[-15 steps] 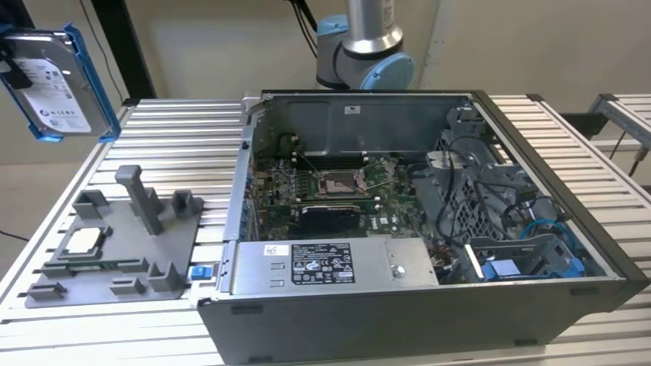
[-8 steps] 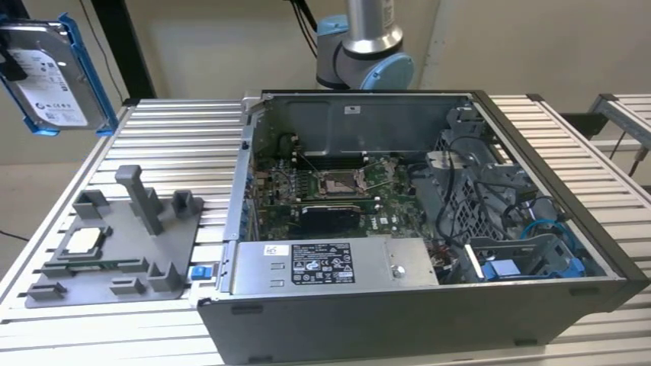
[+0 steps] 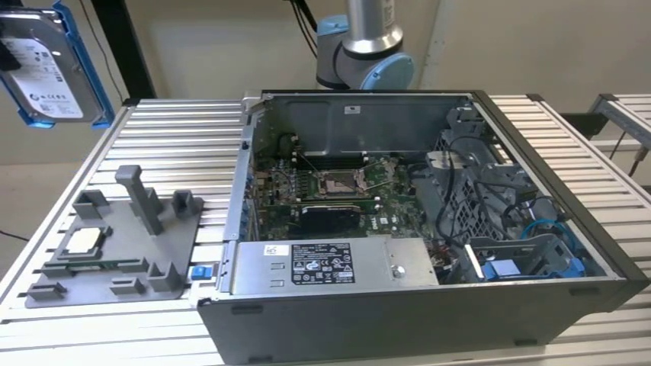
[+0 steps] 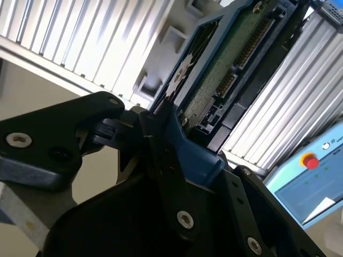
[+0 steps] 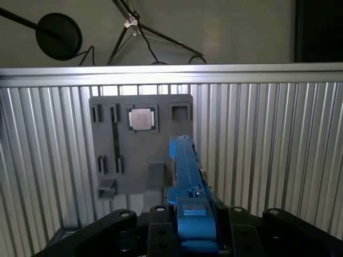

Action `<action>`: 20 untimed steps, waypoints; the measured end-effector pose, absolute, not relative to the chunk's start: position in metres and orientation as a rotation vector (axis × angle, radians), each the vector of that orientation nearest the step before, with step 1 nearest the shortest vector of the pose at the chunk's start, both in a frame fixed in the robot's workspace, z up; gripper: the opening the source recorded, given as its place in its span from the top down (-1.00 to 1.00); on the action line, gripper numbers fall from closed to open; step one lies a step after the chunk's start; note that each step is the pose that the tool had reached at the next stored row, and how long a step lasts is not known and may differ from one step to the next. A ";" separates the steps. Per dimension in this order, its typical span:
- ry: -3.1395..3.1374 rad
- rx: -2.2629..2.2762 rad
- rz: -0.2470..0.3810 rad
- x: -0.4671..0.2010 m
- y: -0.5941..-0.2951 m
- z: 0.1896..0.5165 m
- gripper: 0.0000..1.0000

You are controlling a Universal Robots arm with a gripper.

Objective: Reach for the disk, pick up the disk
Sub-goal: 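Pick up the disk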

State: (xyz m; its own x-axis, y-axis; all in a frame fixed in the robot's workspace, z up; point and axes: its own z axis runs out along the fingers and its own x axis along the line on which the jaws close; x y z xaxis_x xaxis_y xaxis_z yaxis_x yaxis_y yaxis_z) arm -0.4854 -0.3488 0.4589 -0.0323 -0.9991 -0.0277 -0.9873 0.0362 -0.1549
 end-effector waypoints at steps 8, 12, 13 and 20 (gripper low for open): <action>2.165 -2.092 -0.140 -0.485 -0.349 0.473 1.00; 2.165 -2.092 -0.140 -0.485 -0.349 0.480 1.00; 2.165 -2.092 -0.140 -0.485 -0.349 0.482 1.00; 2.165 -2.092 -0.140 -0.485 -0.349 0.485 1.00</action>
